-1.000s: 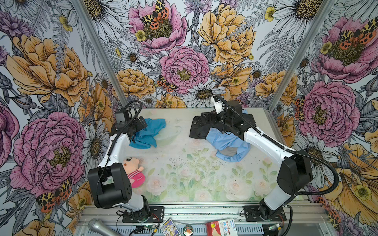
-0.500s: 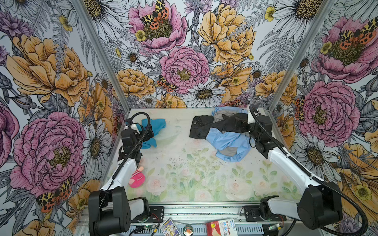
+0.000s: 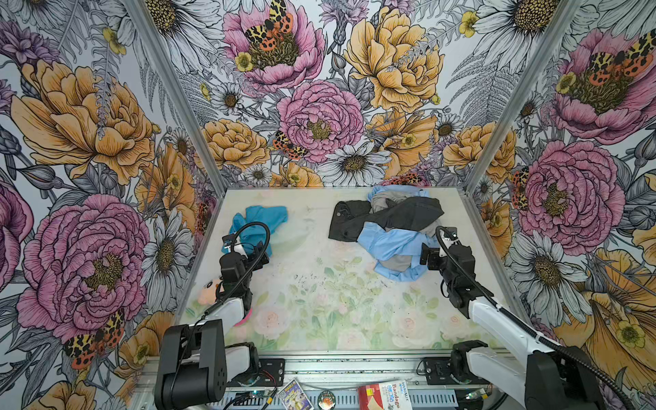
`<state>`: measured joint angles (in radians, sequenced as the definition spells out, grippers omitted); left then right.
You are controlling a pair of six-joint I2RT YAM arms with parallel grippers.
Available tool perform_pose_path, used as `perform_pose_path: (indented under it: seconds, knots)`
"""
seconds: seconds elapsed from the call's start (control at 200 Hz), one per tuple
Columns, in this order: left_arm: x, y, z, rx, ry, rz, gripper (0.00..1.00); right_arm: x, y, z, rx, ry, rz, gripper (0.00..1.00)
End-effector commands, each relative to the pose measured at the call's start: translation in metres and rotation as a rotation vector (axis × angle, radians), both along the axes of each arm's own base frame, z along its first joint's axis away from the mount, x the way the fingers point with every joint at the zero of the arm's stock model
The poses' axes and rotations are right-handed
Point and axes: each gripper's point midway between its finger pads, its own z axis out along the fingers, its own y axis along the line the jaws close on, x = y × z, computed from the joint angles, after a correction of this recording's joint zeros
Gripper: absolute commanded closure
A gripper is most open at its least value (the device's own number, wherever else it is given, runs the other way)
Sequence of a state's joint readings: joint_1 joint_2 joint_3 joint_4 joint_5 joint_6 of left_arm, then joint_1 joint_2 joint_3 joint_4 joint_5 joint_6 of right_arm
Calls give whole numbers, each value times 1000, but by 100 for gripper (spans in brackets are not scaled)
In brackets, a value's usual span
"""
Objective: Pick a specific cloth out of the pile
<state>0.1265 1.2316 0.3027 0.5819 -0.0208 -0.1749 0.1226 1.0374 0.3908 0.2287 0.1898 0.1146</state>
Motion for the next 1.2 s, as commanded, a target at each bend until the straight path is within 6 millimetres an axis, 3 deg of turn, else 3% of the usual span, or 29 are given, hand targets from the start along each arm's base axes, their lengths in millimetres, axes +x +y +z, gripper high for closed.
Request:
perform_pose_path:
  seconds: [0.0, 0.195, 0.42, 0.72, 0.795, 0.895, 0.985, 1.02, 1.195]
  knots:
    - [14, 7, 24, 51, -104, 23, 1, 3, -3, 11, 12, -73, -5, 1]
    - [33, 5, 18, 95, -127, 20, 1, 1, -9, -10, -15, -63, -19, 1]
    - [46, -19, 0, 183, -87, -41, 1, 15, -20, -7, -40, -96, -47, 0]
    - [45, -22, 0, 213, -78, -21, 1, 55, -22, -4, -63, -140, -39, 1]
    - [45, -21, 0, 216, -79, -12, 1, 64, -21, -19, -58, -123, -26, 1]
    - [44, -21, 1, 217, -83, -7, 1, 67, -31, -24, -14, -102, -53, 1]
    - [44, -21, 1, 217, -84, -7, 1, 63, -28, -24, -10, -169, -21, 1]
    - [44, -21, 1, 217, -83, -7, 1, 60, -29, -33, -4, -128, -35, 1]
    - [44, -21, 1, 217, -82, -7, 1, 64, -32, -32, 12, -123, -37, 0]
